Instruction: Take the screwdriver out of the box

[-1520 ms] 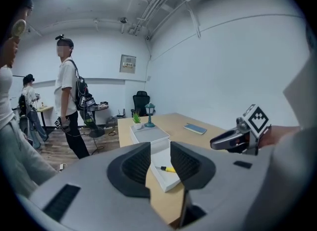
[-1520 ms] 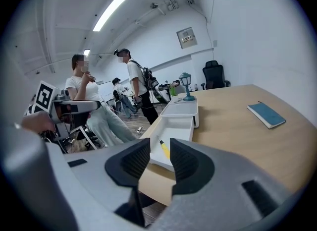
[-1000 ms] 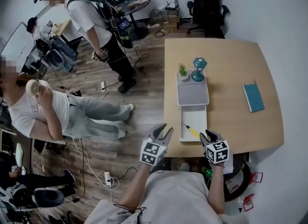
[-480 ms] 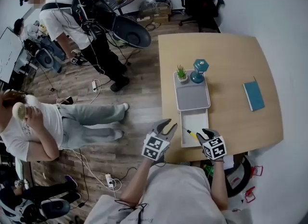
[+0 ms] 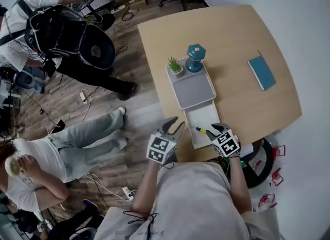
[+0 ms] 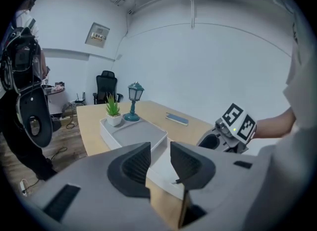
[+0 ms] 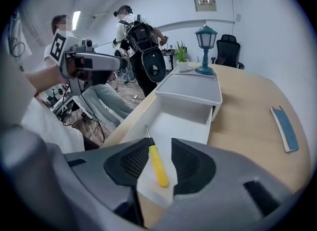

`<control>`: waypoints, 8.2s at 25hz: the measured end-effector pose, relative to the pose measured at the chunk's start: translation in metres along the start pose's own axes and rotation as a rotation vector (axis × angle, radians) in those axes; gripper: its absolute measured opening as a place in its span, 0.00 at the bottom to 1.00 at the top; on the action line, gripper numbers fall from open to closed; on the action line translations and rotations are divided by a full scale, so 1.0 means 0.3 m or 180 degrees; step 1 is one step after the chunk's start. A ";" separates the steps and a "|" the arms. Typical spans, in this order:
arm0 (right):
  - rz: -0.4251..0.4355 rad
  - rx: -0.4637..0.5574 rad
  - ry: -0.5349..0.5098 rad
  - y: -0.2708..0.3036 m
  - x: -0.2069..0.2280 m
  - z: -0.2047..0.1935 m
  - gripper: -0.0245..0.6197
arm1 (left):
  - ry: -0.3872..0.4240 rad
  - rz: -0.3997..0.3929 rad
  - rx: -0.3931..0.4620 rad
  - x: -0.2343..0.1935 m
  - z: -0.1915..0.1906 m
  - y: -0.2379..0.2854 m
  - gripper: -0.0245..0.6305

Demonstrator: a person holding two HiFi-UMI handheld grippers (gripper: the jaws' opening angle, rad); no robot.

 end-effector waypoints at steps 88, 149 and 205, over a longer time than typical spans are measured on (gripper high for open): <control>-0.0106 -0.0842 -0.0856 0.183 -0.085 -0.116 0.16 | -0.0187 0.0424 0.0483 0.218 -0.123 -0.258 0.21; -0.0031 0.1729 0.0421 -0.183 -0.128 0.086 0.16 | -0.0115 0.0531 0.0535 0.272 -0.056 -0.176 0.14; -0.0125 0.2041 0.0429 -0.213 -0.103 0.063 0.16 | -0.0158 0.0654 0.0659 0.276 -0.084 -0.167 0.04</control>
Point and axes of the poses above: the fingertips, and each gripper's own axes: y forward along the fingers, x to its right, z out of its top, the point moved 6 cm from there along -y, backward along the fingers, and after that the axes turned 9 degrees about x, right-handed, at the moved point
